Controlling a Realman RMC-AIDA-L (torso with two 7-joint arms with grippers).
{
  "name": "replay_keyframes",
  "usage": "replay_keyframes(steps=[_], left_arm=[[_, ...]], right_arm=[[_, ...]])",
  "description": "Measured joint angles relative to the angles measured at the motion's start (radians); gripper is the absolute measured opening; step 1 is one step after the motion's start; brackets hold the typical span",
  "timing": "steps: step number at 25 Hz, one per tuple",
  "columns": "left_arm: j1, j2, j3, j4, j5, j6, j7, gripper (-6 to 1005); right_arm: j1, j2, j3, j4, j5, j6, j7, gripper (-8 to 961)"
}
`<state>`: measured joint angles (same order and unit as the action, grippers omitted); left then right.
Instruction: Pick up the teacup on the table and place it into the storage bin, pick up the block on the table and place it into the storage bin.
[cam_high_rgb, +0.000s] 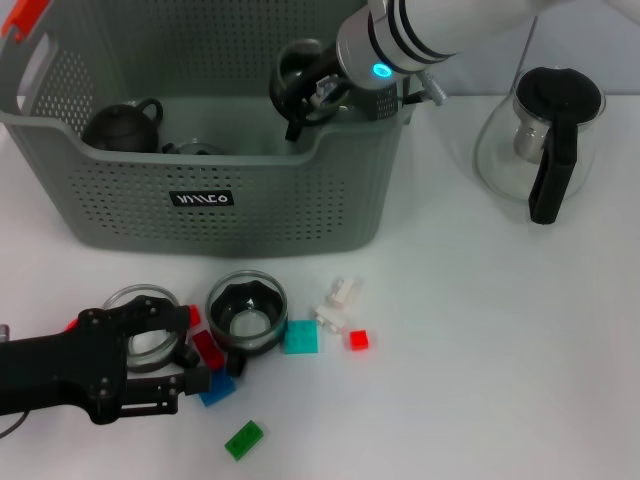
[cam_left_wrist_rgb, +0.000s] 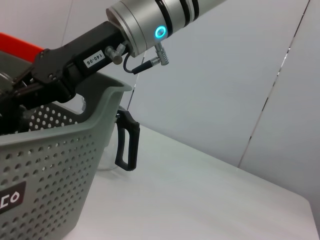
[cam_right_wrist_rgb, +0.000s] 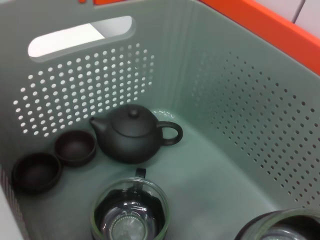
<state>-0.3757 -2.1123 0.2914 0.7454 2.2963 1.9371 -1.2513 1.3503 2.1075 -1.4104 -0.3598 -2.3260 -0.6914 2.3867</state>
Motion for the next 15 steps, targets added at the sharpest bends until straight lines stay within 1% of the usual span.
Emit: replay_keyframes(steps=[4, 7, 8, 9, 10, 11, 12, 13, 14, 15], left_arm=[[-0.002, 0.0, 0.0, 0.0, 0.0, -0.002, 0.0, 841], [-0.003, 0.0, 0.0, 0.0, 0.0, -0.003, 0.001, 842], [-0.004, 0.0, 0.0, 0.0, -0.001, -0.003, 0.001, 842], [-0.004, 0.0, -0.001, 0.0, -0.002, -0.003, 0.002, 842], [-0.004, 0.0, -0.001, 0.0, -0.004, -0.003, 0.003, 842], [-0.003, 0.0, -0.001, 0.0, -0.007, -0.003, 0.003, 842], [-0.002, 0.0, -0.002, 0.0, -0.012, -0.003, 0.003, 842], [0.0, 0.0, -0.003, 0.0, -0.018, -0.003, 0.004, 842], [0.002, 0.0, -0.003, 0.0, -0.022, -0.002, 0.004, 842], [0.004, 0.0, -0.003, 0.0, -0.027, -0.003, 0.004, 842]], right_arm=[[0.005, -0.001, -0.002, -0.002, -0.054, -0.009, 0.035, 228], [-0.004, -0.004, 0.007, -0.025, -0.057, -0.025, 0.04, 241], [-0.022, -0.005, 0.019, -0.056, -0.05, -0.028, 0.035, 282], [-0.066, -0.004, 0.041, -0.126, -0.026, -0.028, 0.016, 323], [-0.088, -0.004, 0.048, -0.155, -0.01, -0.026, 0.005, 364], [-0.137, -0.003, 0.058, -0.226, 0.031, -0.026, -0.023, 406], [-0.204, -0.003, 0.065, -0.332, 0.098, -0.028, -0.067, 447], [-0.257, -0.004, 0.066, -0.398, 0.177, -0.034, -0.119, 488], [-0.322, -0.006, 0.068, -0.47, 0.276, -0.048, -0.196, 497], [-0.383, -0.008, 0.075, -0.53, 0.407, -0.073, -0.297, 506]])
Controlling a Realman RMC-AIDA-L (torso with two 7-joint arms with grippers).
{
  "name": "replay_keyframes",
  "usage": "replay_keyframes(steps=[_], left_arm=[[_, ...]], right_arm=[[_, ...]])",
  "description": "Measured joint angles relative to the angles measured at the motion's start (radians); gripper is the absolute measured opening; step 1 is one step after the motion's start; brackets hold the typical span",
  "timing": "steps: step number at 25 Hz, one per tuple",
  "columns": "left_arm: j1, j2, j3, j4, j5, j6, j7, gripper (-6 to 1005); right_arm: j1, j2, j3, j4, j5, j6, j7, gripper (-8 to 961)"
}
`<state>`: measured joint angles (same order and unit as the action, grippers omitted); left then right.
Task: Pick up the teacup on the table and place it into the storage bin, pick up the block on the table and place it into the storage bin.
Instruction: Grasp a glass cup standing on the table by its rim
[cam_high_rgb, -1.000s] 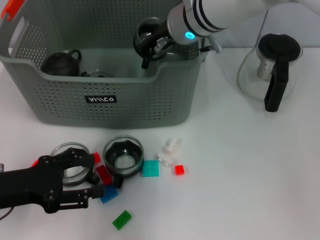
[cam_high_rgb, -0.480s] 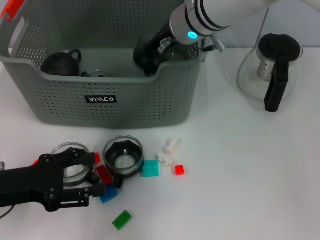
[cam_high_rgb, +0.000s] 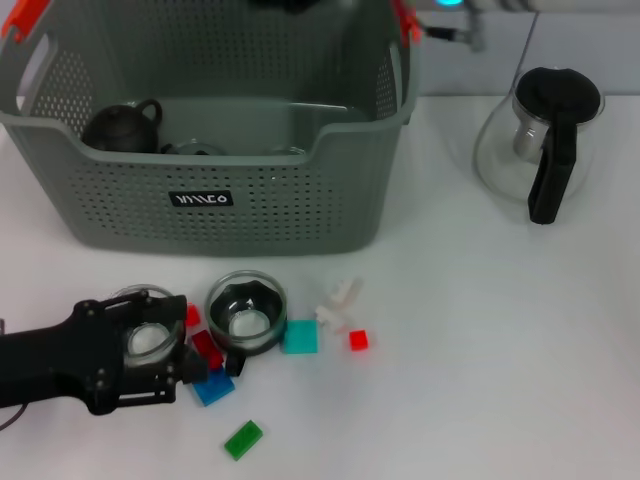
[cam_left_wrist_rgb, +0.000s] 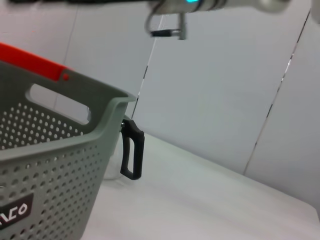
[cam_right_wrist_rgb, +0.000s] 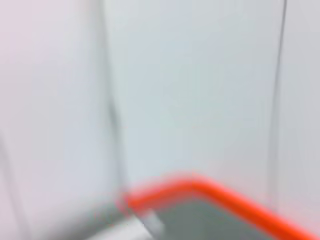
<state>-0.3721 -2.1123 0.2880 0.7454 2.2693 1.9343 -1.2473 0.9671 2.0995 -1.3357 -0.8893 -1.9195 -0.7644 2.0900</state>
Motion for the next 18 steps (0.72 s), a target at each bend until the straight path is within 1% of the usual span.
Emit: replay_keyframes(steps=[1, 2, 4, 5, 7, 8, 10, 12, 13, 15, 18], left_arm=[[0.001, 0.0, 0.0, 0.0, -0.004, 0.001, 0.0, 842], [0.001, 0.0, 0.0, 0.0, -0.008, 0.001, 0.0, 842], [-0.001, 0.0, 0.0, 0.0, -0.014, 0.003, 0.0, 842], [-0.003, 0.001, 0.0, 0.0, -0.014, 0.003, -0.001, 842], [-0.007, 0.001, 0.0, 0.0, -0.015, 0.001, -0.003, 842], [-0.009, 0.002, 0.0, 0.001, -0.015, 0.0, -0.003, 842], [-0.013, 0.004, 0.0, 0.001, -0.015, 0.0, -0.004, 842], [-0.015, 0.006, 0.0, 0.0, -0.015, 0.0, -0.005, 842], [-0.015, 0.006, 0.0, 0.001, -0.015, 0.0, -0.005, 842], [-0.013, 0.006, 0.0, 0.003, -0.015, 0.0, -0.005, 841], [-0.012, 0.008, 0.0, 0.007, -0.015, 0.0, -0.005, 841]], right_arm=[[-0.067, -0.002, 0.015, -0.041, 0.165, -0.052, -0.126, 516], [-0.117, -0.002, 0.028, -0.062, 0.281, -0.097, -0.222, 525], [-0.202, -0.005, 0.072, -0.054, 0.502, -0.263, -0.425, 543], [-0.234, -0.006, 0.099, -0.032, 0.596, -0.372, -0.524, 552], [-0.276, -0.013, 0.162, 0.035, 0.705, -0.558, -0.644, 571], [-0.289, -0.021, 0.188, 0.069, 0.732, -0.637, -0.679, 580], [-0.318, -0.047, 0.214, 0.105, 0.721, -0.755, -0.698, 580], [-0.35, -0.067, 0.218, 0.106, 0.63, -0.831, -0.694, 580], [-0.373, -0.072, 0.218, 0.103, 0.561, -0.863, -0.692, 581], [-0.428, -0.075, 0.223, 0.081, 0.445, -0.901, -0.699, 581], [-0.51, -0.063, 0.239, 0.074, 0.316, -0.901, -0.758, 581]])
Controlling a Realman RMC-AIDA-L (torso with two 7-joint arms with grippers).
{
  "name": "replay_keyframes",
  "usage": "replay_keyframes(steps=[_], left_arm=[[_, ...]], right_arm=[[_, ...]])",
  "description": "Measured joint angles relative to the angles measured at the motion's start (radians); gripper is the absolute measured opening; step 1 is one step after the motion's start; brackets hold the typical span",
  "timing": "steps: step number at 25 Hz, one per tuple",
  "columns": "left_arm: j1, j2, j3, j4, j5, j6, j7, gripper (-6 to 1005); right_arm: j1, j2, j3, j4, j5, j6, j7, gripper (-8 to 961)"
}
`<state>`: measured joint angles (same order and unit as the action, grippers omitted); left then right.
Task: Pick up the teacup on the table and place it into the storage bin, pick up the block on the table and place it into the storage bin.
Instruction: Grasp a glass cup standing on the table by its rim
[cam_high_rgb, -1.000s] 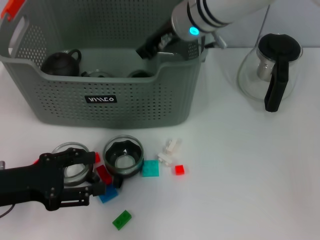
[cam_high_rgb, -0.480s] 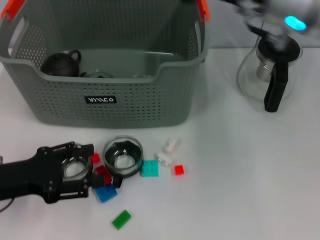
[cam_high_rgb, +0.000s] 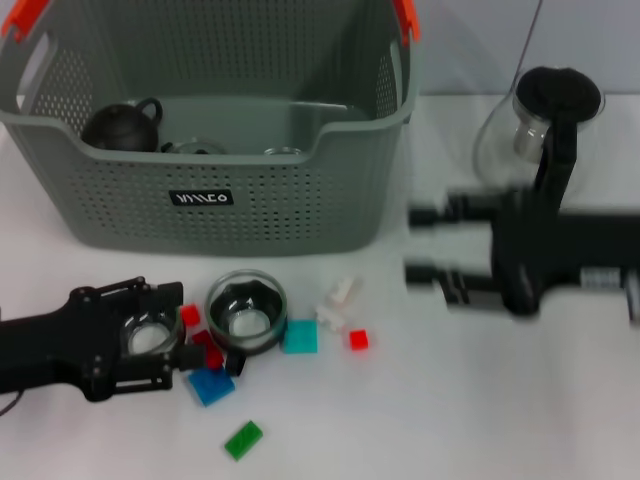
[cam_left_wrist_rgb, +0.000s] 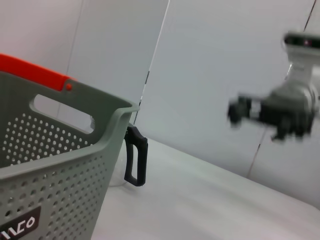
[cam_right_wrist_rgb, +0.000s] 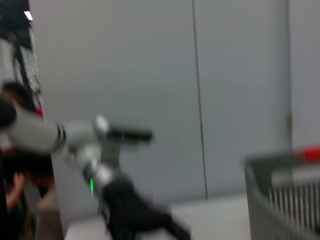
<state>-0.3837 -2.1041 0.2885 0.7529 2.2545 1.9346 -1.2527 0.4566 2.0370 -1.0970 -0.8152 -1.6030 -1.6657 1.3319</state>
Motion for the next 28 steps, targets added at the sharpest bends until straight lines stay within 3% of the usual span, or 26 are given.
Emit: replay_keyframes(steps=[5, 9, 13, 14, 17, 19, 22, 23, 26, 27, 28], left_arm=[[0.0, 0.013, -0.001, 0.07, 0.0, 0.027, -0.061, 841], [-0.016, 0.035, 0.013, 0.257, 0.004, 0.1, -0.319, 841], [-0.069, 0.075, 0.133, 0.459, 0.081, 0.104, -0.725, 841], [-0.069, 0.075, 0.133, 0.459, 0.081, 0.104, -0.725, 841], [-0.15, 0.114, 0.282, 0.535, 0.211, 0.098, -1.007, 826], [-0.183, 0.119, 0.329, 0.543, 0.289, 0.09, -1.045, 797], [-0.224, 0.113, 0.38, 0.55, 0.379, 0.066, -1.059, 761], [-0.243, 0.093, 0.424, 0.556, 0.419, 0.019, -1.054, 754], [-0.238, 0.059, 0.489, 0.574, 0.45, -0.058, -1.035, 735], [-0.214, 0.033, 0.546, 0.594, 0.475, -0.111, -1.014, 729], [-0.214, 0.033, 0.546, 0.594, 0.475, -0.111, -1.014, 728]], right_arm=[[-0.053, 0.013, 0.045, 0.057, -0.13, 0.014, -0.079, 582], [-0.045, 0.014, 0.078, 0.093, -0.224, 0.025, -0.069, 582], [-0.036, 0.022, 0.087, 0.094, -0.248, 0.031, -0.067, 581], [-0.032, 0.023, 0.089, 0.093, -0.251, 0.034, -0.066, 581], [-0.021, 0.025, 0.09, 0.098, -0.26, 0.037, -0.066, 581], [-0.02, 0.026, 0.09, 0.099, -0.263, 0.038, -0.065, 580], [-0.019, 0.027, 0.093, 0.1, -0.264, 0.038, -0.065, 580], [-0.019, 0.027, 0.097, 0.1, -0.265, 0.038, -0.065, 580], [-0.019, 0.027, 0.103, 0.1, -0.268, 0.038, -0.065, 580], [-0.019, 0.027, 0.103, 0.1, -0.269, 0.038, -0.065, 580], [-0.019, 0.027, 0.104, 0.1, -0.27, 0.038, -0.064, 580]])
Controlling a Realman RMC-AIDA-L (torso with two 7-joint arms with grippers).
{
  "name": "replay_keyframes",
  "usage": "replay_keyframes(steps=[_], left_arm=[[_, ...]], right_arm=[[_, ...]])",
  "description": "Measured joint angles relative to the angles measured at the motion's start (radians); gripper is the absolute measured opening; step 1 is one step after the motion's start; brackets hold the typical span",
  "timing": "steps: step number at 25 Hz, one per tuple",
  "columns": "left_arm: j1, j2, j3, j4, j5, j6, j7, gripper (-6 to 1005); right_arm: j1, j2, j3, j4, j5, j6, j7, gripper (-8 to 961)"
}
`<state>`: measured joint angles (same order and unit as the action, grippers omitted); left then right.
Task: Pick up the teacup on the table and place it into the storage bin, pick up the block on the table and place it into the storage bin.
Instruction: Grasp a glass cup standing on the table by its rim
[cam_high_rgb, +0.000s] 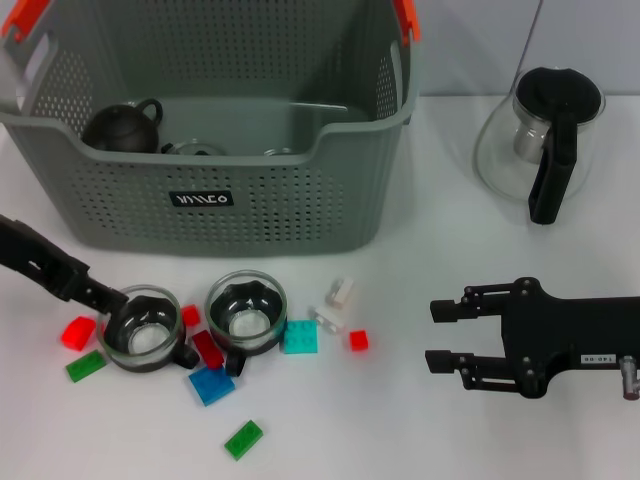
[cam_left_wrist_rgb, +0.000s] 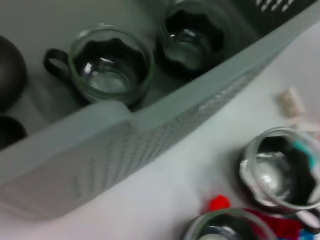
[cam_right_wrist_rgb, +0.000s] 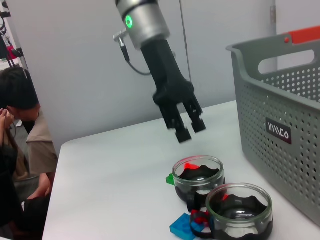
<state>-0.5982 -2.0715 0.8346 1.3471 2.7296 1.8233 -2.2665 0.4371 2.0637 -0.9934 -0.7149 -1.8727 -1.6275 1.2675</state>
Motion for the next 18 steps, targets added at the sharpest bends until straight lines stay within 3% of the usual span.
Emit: replay_keyframes(steps=[1, 7, 10, 18], left_arm=[[0.027, -0.028, 0.052, 0.024, 0.023, -0.057, 0.017, 727], [0.057, -0.085, 0.119, 0.041, 0.094, -0.139, 0.029, 720], [0.057, -0.093, 0.135, 0.014, 0.112, -0.173, 0.022, 718], [0.045, -0.089, 0.179, -0.104, 0.127, -0.272, -0.027, 698]], right_arm=[[0.0, 0.0, 0.001, 0.0, -0.001, 0.0, 0.0, 580], [-0.001, -0.001, 0.009, 0.0, -0.002, -0.007, 0.001, 580], [-0.001, -0.001, 0.009, 0.0, -0.003, -0.008, 0.001, 581], [0.0, -0.001, 0.01, 0.0, -0.004, -0.01, 0.001, 581]])
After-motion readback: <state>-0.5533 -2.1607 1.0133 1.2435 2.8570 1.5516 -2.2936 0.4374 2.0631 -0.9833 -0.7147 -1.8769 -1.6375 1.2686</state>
